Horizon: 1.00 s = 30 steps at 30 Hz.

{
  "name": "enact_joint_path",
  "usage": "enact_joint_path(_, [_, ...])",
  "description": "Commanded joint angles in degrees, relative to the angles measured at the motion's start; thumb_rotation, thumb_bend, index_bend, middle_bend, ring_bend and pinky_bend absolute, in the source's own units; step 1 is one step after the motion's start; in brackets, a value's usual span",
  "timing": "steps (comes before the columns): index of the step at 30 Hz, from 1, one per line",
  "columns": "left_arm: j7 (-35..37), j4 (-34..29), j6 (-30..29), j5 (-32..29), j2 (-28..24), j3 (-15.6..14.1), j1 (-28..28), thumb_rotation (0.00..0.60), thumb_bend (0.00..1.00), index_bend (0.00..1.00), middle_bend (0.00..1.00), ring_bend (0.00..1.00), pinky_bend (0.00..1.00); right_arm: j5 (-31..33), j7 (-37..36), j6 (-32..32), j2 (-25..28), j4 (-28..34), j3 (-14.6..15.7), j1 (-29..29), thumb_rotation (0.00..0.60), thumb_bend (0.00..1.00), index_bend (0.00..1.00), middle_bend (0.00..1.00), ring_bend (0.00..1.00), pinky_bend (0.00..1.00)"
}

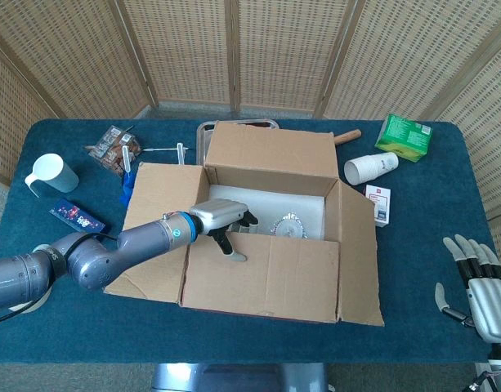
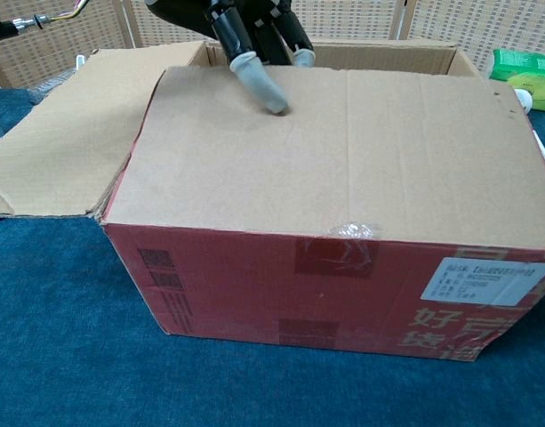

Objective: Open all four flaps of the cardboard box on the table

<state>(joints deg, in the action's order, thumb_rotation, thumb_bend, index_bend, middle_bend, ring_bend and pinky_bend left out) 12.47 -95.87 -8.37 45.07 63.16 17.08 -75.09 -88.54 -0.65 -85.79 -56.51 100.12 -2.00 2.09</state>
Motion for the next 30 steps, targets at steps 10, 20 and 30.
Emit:
enact_joint_path(10, [4.47, -0.37, -1.21, 2.68, 1.71, 3.14, 2.66, 0.466, 0.00, 0.60, 0.60, 0.55, 0.53, -0.17, -0.12, -0.04, 0.08, 0.03, 0.07, 0.01, 0.268, 0.53, 0.00, 0.00, 0.00, 0.00])
enact_joint_path(20, [7.54, -0.52, -1.99, 2.36, 2.53, 3.43, 3.25, 0.435, 0.00, 0.67, 0.59, 0.52, 0.47, -0.48, -0.01, -0.02, 0.03, 0.10, 0.23, 0.05, 0.272, 0.53, 0.00, 0.00, 0.00, 0.00])
enact_joint_path(30, [15.66, -1.14, 5.66, -0.57, 3.22, 11.30, 6.85, 0.432, 0.00, 0.72, 0.58, 0.51, 0.49, -0.49, 0.46, 0.59, -0.27, 0.10, 0.43, 0.30, 0.269, 0.52, 0.00, 0.00, 0.00, 0.00])
